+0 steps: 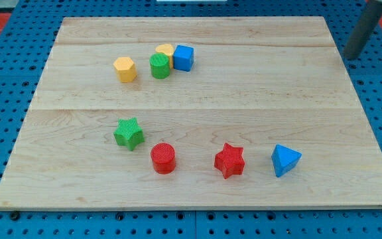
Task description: Move your arm to the left side of the red star
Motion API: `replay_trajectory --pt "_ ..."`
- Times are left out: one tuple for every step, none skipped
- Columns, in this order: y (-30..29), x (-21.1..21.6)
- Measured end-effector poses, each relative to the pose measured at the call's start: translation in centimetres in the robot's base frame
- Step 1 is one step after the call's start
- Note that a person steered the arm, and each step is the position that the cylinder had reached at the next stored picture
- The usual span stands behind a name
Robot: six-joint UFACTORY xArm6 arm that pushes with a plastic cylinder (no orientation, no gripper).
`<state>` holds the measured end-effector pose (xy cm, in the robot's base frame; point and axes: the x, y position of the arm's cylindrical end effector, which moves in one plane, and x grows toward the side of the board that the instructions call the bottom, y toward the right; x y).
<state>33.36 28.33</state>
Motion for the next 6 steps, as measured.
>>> replay_trajectory --pt "-8.9 2.4" --pt "-17.9 8.9" --pt "-26.0 12.7" --pt "-27.0 12.0" --pt "-29.1 19.3" --pt "-29.3 23.5"
